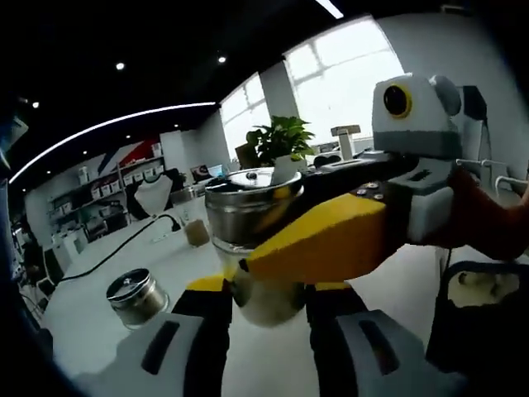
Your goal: Rotate the seasoning bottle until the label or dispensing opening points toward the visible target arrow and the bottle remains upright within the marked orientation range
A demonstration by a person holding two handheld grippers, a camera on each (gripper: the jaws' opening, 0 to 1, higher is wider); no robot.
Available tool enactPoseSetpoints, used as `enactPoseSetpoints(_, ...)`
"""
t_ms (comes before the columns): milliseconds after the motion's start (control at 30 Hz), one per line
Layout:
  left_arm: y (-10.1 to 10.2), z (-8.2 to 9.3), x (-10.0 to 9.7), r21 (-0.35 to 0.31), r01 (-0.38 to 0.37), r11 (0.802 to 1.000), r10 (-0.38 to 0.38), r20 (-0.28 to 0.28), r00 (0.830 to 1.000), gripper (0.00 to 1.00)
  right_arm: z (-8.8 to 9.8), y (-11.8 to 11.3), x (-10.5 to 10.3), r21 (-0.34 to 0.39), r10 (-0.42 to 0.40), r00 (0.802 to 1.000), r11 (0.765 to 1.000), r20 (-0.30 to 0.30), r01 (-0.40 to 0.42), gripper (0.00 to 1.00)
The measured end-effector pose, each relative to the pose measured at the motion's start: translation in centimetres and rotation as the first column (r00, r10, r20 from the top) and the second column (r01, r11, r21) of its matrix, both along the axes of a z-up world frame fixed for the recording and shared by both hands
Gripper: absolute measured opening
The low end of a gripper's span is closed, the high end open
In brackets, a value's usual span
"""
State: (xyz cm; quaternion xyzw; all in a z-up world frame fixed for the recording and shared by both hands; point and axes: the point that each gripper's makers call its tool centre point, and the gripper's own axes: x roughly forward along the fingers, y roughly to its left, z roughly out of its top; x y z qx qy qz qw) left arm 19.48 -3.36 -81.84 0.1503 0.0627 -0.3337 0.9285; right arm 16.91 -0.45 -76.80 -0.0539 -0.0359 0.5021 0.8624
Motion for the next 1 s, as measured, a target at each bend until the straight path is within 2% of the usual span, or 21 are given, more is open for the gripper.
enactPoseSetpoints(100,0.0,0.0,-0.2,-0.005,0.021,1.0,-0.021,0.001,1.0,0.38,-0.1,0.1,0.0,0.001,-0.008,1.0,1.0,-0.009,0.008,0.32)
enactPoseSetpoints(200,-0.7,0.7,-1.1,-0.035,0.135,0.99,-0.134,0.041,0.99,0.39,0.0,-0.3,-0.3,0.032,0.056,0.996,0.998,-0.076,-0.053,0.32)
enactPoseSetpoints(267,-0.9,1.1,-1.5,-0.065,0.178,0.982,-0.176,0.044,0.983,0.39,0.3,-0.5,-0.6,0.052,0.1,0.992,0.994,-0.078,-0.096,0.31)
enactPoseSetpoints(367,-1.3,1.6,-2.1,-0.122,0.268,0.956,-0.265,0.036,0.963,0.39,0.1,-0.6,-1.4,0.045,0.177,0.982,0.984,-0.068,-0.174,0.31)
enactPoseSetpoints(433,-1.7,1.7,-2.8,-0.175,0.345,0.922,-0.349,0.009,0.937,0.39,0.1,-0.7,-2.0,0.048,0.226,0.972,0.974,-0.06,-0.223,0.31)
enactPoseSetpoints(500,-1.8,1.8,-2.9,-0.216,0.375,0.901,-0.382,0.012,0.924,0.41,0.3,-1.0,-2.5,0.074,0.273,0.961,0.96,-0.053,-0.269,0.31)
enactPoseSetpoints(533,-2.0,1.9,-3.2,-0.24,0.403,0.883,-0.413,0.012,0.911,0.41,0.4,-1.1,-2.9,0.087,0.305,0.95,0.95,-0.066,-0.299,0.31)
enactPoseSetpoints(600,-2.5,2.0,-3.7,-0.263,0.438,0.86,-0.447,0.028,0.894,0.4,0.6,-1.3,-3.2,0.108,0.33,0.942,0.94,-0.066,-0.322,0.31)
enactPoseSetpoints(633,-2.6,1.9,-3.9,-0.259,0.443,0.858,-0.452,0.028,0.892,0.38,0.6,-1.4,-3.1,0.12,0.332,0.94,0.939,-0.075,-0.322,0.31)
enactPoseSetpoints(667,-2.5,2.1,-3.6,-0.248,0.413,0.876,-0.415,0.047,0.909,0.38,0.6,-1.4,-3.1,0.127,0.331,0.94,0.939,-0.08,-0.319,0.32)
enactPoseSetpoints(733,-2.2,2.5,-2.9,-0.238,0.364,0.901,-0.353,0.089,0.931,0.38,0.9,-1.5,-2.5,0.145,0.288,0.954,0.951,-0.083,-0.274,0.32)
enactPoseSetpoints(767,-1.9,2.3,-2.4,-0.248,0.301,0.921,-0.297,0.054,0.953,0.37,0.8,-1.7,-1.9,0.133,0.235,0.967,0.966,-0.096,-0.222,0.31)
enactPoseSetpoints(833,-1.2,2.3,-1.3,-0.224,0.215,0.95,-0.208,0.054,0.977,0.37,1.0,-1.7,-1.0,0.101,0.142,0.988,0.986,-0.064,-0.135,0.31)
enactPoseSetpoints(900,-0.8,2.1,-0.7,-0.188,0.14,0.972,-0.133,0.047,0.99,0.37,0.9,-1.6,-0.7,0.08,0.096,0.994,0.993,-0.059,-0.091,0.3)
enactPoseSetpoints(1000,-0.9,2.5,-0.7,-0.2,0.118,0.973,-0.109,0.053,0.993,0.37,1.3,-1.2,-0.8,0.088,0.065,0.997,0.994,-0.051,-0.06,0.31)
